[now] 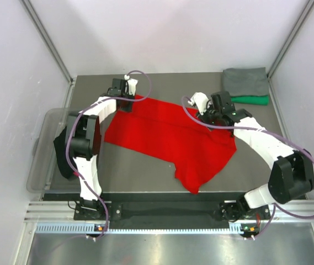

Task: Fold and stack the t-shirts
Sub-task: Fold the tshirt

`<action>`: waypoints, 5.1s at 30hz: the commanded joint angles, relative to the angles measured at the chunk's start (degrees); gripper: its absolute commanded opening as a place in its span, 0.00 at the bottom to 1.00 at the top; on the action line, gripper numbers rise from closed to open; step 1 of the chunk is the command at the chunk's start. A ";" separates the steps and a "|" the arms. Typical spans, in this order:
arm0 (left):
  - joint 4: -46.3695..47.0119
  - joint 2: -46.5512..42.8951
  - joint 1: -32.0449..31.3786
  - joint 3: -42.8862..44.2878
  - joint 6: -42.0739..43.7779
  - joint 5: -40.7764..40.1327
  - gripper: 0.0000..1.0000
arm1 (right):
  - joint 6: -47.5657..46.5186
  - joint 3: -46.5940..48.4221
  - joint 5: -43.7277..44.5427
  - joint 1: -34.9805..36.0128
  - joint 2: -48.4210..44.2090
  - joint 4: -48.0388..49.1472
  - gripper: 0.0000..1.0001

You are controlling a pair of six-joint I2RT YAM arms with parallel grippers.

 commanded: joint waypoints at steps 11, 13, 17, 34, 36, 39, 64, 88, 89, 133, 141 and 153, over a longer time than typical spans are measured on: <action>3.17 -5.76 -0.24 -1.66 -0.04 0.49 0.00 | -0.94 1.05 -8.98 1.03 10.36 -7.76 0.20; 3.34 -5.76 -0.16 -1.74 -0.04 0.49 0.00 | -0.85 2.10 -7.75 1.12 12.28 -7.58 0.20; 3.34 -5.23 -0.16 -1.66 0.05 0.22 0.00 | -0.76 2.37 -4.94 1.03 14.32 -6.27 0.19; 3.08 -5.05 -0.24 -1.57 -0.04 0.31 0.00 | 1.61 6.23 5.00 -2.75 18.01 -0.81 0.17; 3.17 -5.14 -0.24 -1.74 -0.12 0.13 0.00 | 1.52 7.20 5.18 -2.84 18.10 -0.81 0.17; 3.17 -4.96 -0.24 -1.74 -0.13 0.48 0.00 | 1.17 9.22 6.40 -2.84 19.06 -0.72 0.18; 3.78 -7.16 -0.51 -3.32 -0.13 0.92 0.00 | -1.20 4.83 -11.34 -1.96 12.99 -10.65 0.19; 4.13 -6.81 -0.51 -3.94 0.23 -0.13 0.00 | -1.46 9.83 2.36 -4.07 22.49 -5.12 0.17; 4.05 -6.81 -0.51 -3.94 0.14 -0.22 0.00 | -1.64 10.19 2.63 -4.15 22.49 -4.94 0.17; 4.22 -6.72 -0.60 -4.56 0.31 -0.66 0.00 | -4.80 9.40 1.57 -2.48 26.45 1.99 0.35; 4.22 -6.72 -0.60 -4.82 0.40 -0.66 0.00 | -4.36 9.75 3.33 -2.05 26.36 4.28 0.18; 4.49 -7.69 -0.60 -5.17 0.23 -0.31 0.00 | -3.92 7.03 7.90 1.03 16.70 -0.27 0.10</action>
